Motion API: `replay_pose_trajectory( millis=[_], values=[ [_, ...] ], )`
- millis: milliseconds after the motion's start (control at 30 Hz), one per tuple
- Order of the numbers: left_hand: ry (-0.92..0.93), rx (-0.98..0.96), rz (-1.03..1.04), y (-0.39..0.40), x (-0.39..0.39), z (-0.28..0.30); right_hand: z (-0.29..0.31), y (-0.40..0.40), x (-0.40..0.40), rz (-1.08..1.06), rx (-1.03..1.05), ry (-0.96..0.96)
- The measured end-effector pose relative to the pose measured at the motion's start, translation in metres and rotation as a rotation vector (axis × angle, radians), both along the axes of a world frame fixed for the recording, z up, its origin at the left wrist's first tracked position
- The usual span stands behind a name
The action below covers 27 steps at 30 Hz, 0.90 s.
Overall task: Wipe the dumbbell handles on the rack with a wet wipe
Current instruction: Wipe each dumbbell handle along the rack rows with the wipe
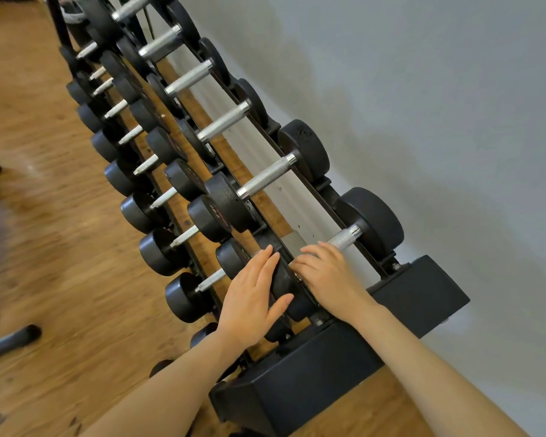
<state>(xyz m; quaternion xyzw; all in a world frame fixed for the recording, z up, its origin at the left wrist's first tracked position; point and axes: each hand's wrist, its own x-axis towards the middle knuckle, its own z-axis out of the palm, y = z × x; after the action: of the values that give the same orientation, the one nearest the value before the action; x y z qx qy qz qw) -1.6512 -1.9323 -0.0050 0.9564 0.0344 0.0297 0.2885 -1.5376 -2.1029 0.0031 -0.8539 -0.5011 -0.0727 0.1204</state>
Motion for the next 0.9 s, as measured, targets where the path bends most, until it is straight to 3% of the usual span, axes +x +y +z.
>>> replay_pose_trajectory(
  millis=[133, 267, 433, 667, 833, 900],
  values=[
    [-0.006, -0.001, 0.007, -0.001, -0.001, -0.001, 0.002, -0.001, 0.009, -0.035, -0.072, -0.044],
    [-0.006, 0.000, 0.005, -0.001, 0.000, -0.002, -0.005, 0.002, 0.002, -0.035, -0.029, 0.019],
    [-0.022, -0.014, -0.005, 0.000, 0.000, -0.003, -0.003, -0.009, 0.014, -0.096, 0.001, -0.100],
    [-0.040, -0.022, 0.005, -0.001, 0.000, -0.006, -0.012, -0.004, -0.004, -0.076, 0.043, -0.076],
    [-0.048, -0.036, 0.011, -0.002, 0.000, -0.009, -0.011, -0.006, -0.016, -0.365, 0.160, -0.050],
    [-0.045, -0.033, 0.015, -0.002, 0.000, -0.010, -0.013, -0.001, -0.028, -0.424, 0.285, 0.112]
  ],
)
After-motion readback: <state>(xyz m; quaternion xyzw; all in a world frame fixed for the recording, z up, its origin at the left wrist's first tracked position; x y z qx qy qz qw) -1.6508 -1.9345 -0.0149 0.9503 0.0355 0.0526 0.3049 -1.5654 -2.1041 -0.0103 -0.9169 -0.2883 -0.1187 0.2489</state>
